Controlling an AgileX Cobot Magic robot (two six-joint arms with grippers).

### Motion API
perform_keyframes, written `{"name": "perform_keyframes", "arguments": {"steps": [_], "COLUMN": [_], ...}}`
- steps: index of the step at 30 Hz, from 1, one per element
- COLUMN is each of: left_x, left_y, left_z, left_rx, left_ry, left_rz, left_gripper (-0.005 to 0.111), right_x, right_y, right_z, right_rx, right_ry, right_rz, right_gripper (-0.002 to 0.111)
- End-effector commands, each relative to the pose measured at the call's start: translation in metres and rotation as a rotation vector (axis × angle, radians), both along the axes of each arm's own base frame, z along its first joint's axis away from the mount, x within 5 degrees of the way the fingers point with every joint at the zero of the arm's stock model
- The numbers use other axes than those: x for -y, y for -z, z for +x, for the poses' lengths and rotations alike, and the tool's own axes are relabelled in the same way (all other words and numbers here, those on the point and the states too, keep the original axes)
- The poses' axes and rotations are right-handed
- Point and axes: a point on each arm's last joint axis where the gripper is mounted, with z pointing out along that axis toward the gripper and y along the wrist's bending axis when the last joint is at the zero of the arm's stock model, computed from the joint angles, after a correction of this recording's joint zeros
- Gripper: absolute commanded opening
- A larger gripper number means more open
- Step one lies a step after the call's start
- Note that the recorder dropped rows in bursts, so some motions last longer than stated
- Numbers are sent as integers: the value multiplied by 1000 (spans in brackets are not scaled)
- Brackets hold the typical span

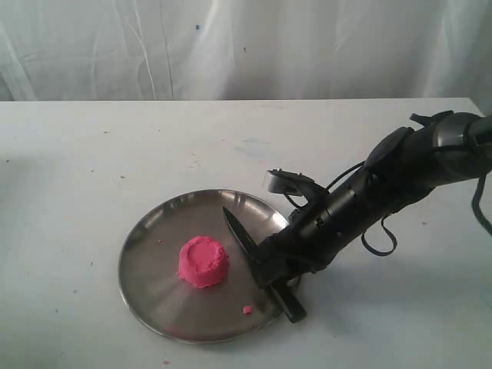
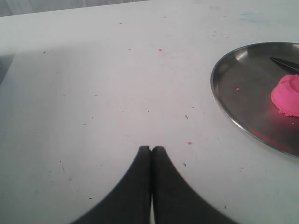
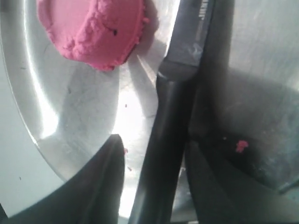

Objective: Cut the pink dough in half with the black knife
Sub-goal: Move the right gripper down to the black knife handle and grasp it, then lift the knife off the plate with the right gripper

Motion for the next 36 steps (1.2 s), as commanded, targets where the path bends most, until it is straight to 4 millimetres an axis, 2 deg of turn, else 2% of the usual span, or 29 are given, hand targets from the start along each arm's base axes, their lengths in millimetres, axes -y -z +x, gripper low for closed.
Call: {"name": "perform_keyframes", "arguments": {"steps": [1, 14, 19, 24, 27, 28, 29, 30, 32, 34, 36], "left_x": [0, 0, 0, 0, 0, 0, 0, 0, 0, 0, 0], "left_y": [1, 1, 1, 1, 1, 1, 1, 1, 1, 1, 1], "left_z": [0, 0, 0, 0, 0, 0, 0, 0, 0, 0, 0], "left_rx": [-2, -2, -2, -2, -2, -2, -2, -2, -2, -2, -2], "left_ry": [-5, -5, -5, -5, -5, -5, -5, -5, -5, -5, -5], "left_rz": [-9, -9, -9, -9, -9, -9, -9, -9, -9, -9, -9], "left_gripper": [0, 0, 0, 0, 0, 0, 0, 0, 0, 0, 0], "right_x": [2, -2, -1, 2, 7, 12, 15, 17, 14, 5, -7], "right_y": [6, -2, -21, -62, -94, -114, -121, -138, -155, -166, -168], "right_z": [2, 7, 10, 7, 1, -4, -7, -16, -34, -52, -66], "right_rx": [14, 10, 81, 211, 312, 371, 399, 446, 515, 574, 614], "right_ry": [-12, -4, 11, 13, 15, 29, 21, 6, -45, -107, -182], "right_rz": [-58, -28, -18, 4, -8, -27, -36, -58, -145, -227, -301], "right_gripper": [33, 8, 5, 5, 5, 5, 5, 3, 0, 0, 0]}}
